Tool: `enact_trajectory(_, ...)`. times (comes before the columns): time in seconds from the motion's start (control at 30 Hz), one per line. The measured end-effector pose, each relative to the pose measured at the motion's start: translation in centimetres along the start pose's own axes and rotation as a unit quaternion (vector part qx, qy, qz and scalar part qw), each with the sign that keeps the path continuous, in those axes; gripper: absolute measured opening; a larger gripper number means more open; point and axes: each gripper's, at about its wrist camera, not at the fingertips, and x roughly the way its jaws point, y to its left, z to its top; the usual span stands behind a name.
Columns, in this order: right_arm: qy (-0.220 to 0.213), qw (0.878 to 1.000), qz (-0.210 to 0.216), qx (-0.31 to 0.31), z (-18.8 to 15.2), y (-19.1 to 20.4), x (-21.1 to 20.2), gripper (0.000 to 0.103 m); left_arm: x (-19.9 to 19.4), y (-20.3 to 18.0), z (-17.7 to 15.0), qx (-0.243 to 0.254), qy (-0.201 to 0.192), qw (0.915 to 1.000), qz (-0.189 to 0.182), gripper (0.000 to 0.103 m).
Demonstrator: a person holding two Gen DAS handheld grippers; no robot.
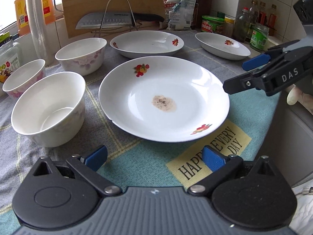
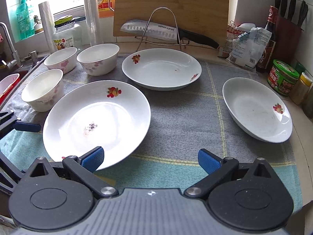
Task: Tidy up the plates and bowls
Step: 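Move the right gripper toward the rim of the large stained white plate, then close the right gripper on the rim of the stained plate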
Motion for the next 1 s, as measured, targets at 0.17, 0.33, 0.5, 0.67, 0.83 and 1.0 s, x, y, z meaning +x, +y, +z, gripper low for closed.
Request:
enact_trajectory(0.17,0.006,1.0,0.016,-0.014,1.1,0.7,1.1,0.103,0.9,-0.3,0.1,0.018,-0.008,0.9998,0.006,0.102)
enact_trajectory(0.33,0.019,0.999,0.044,-0.021,2.2,0.3,3.2,0.103,1.3,-0.3,0.3,0.008,-0.016,0.9997,0.016,0.103)
enact_trajectory(0.5,0.032,0.996,0.074,-0.035,3.2,-0.3,4.9,0.103,1.4,-0.4,0.2,0.003,-0.031,0.9993,0.02,0.103)
enact_trajectory(0.67,0.053,0.992,0.102,-0.047,4.1,-1.2,6.6,0.103,1.2,-0.3,-0.2,0.008,-0.048,0.9987,0.017,0.103)
enact_trajectory(0.83,0.072,0.986,0.126,-0.079,4.7,-1.0,7.7,0.103,1.2,-0.2,-0.2,0.013,-0.049,0.9987,0.013,0.103)
enact_trajectory(1.0,0.087,0.981,0.14,-0.102,4.9,-0.2,8.9,0.103,1.4,0.0,0.2,0.026,-0.041,0.9988,0.0,0.103)
